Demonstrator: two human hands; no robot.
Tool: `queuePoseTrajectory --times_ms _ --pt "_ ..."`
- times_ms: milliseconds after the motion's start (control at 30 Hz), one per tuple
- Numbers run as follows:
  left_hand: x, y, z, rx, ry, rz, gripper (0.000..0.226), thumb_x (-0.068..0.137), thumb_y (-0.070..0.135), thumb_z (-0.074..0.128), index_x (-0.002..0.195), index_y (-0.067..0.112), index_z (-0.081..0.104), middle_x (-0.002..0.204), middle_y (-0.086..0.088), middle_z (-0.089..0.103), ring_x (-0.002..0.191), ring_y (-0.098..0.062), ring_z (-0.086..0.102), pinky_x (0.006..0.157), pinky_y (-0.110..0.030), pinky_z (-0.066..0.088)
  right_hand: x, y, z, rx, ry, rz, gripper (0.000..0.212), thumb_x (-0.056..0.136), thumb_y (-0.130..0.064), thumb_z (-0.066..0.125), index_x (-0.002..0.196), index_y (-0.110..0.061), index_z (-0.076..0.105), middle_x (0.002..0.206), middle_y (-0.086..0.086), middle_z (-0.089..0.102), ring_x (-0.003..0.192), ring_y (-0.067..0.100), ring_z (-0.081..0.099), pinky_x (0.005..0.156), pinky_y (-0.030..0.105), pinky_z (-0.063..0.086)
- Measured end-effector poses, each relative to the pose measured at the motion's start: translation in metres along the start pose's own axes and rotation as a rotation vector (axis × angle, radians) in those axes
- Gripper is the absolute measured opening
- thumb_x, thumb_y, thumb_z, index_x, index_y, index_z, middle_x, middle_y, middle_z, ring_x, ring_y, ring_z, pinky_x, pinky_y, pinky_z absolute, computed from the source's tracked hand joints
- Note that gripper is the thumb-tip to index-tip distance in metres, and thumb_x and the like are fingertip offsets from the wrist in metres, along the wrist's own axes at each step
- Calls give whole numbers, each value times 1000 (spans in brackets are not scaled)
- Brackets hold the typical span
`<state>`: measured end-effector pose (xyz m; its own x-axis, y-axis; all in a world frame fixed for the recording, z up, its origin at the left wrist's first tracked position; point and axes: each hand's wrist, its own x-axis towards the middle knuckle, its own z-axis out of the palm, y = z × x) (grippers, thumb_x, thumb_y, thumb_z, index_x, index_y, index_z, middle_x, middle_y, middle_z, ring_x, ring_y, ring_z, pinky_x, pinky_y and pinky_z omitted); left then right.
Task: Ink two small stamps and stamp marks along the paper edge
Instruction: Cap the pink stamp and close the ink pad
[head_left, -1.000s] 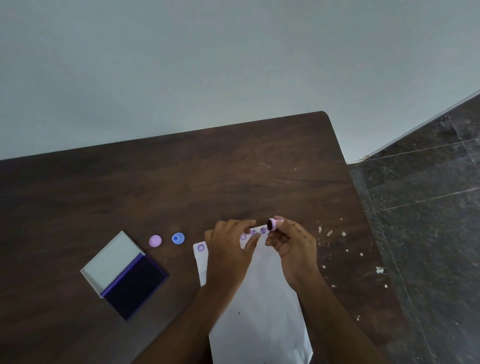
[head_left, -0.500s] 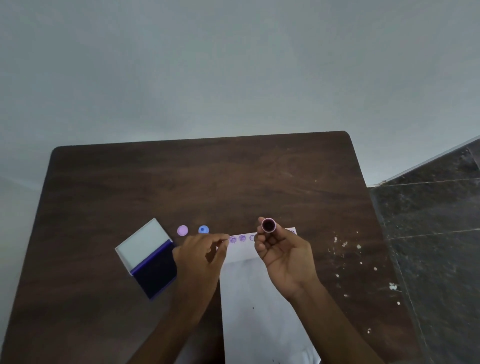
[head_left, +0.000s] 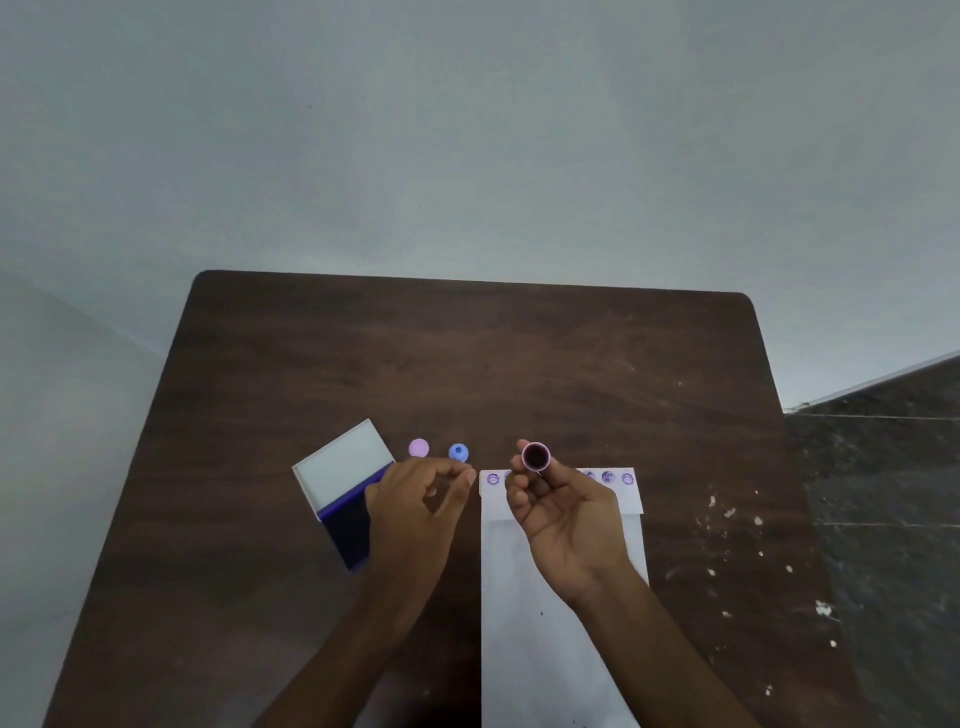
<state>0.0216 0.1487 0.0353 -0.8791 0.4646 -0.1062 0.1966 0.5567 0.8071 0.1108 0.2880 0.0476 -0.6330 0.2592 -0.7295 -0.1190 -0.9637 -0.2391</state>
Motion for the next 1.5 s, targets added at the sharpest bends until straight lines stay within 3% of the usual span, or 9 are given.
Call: queuePoseTrajectory --times_ms 133,367,600,700,833,1000,1167,1333,1500 --pt "3 -10 4 76 55 -291 31 84 36 67 104 12 65 108 -5 67 98 -17 60 89 -32 49 4 9 10 -49 -10 -2 29 84 -12 60 107 3 69 95 21 71 75 25 66 70 32 59" --pt "13 -42 -7 135 64 -233 19 87 33 65 97 17 66 100 1 67 84 -5 51 71 -10 37 11 20 21 -61 11 11 30 82 -11 60 106 4 69 96 22 70 79 26 63 72 32 56" --pt "55 -59 0 435 61 -61 20 86 36 64 103 26 65 108 3 66 102 -17 53 86 -29 36 18 28 25 -15 56 21 33 87 -9 55 114 7 63 94 23 68 76 26 61 64 31 57" --pt "72 -61 7 574 -52 -25 40 86 40 62 122 22 58 125 -1 59 117 -21 46 98 -36 35 19 29 24 -7 63 20 35 85 -8 56 115 8 62 93 24 68 75 26 62 64 32 57" --pt "82 -70 12 656 -70 30 36 86 37 64 116 18 65 120 -2 59 112 -20 45 95 -34 35 21 27 21 -1 79 12 38 81 -10 59 114 8 63 95 24 68 76 26 62 67 33 57" --pt "84 -80 11 607 -41 97 27 76 31 76 97 13 73 101 -5 66 97 -23 52 83 -36 42 25 23 16 0 99 -2 33 80 -11 61 108 6 68 94 23 70 76 27 64 70 33 57" --pt "84 -79 11 501 -67 -1 27 85 39 65 100 16 69 106 -2 67 101 -18 54 92 -32 38 26 23 18 0 100 -1 30 83 -10 60 106 5 69 96 24 70 77 27 65 71 33 58" --pt "75 -51 -2 59 -28 -216 27 84 37 67 106 24 63 101 7 69 93 -9 63 89 -31 51 25 22 20 4 70 4 30 83 -10 59 109 5 67 96 23 70 78 26 65 74 33 57" --pt "62 -27 -16 -281 -131 -237 28 82 27 72 109 22 68 105 8 71 97 -8 66 89 -28 54 25 23 24 -1 82 5 33 80 -11 62 109 5 68 97 23 70 80 27 65 74 33 57"
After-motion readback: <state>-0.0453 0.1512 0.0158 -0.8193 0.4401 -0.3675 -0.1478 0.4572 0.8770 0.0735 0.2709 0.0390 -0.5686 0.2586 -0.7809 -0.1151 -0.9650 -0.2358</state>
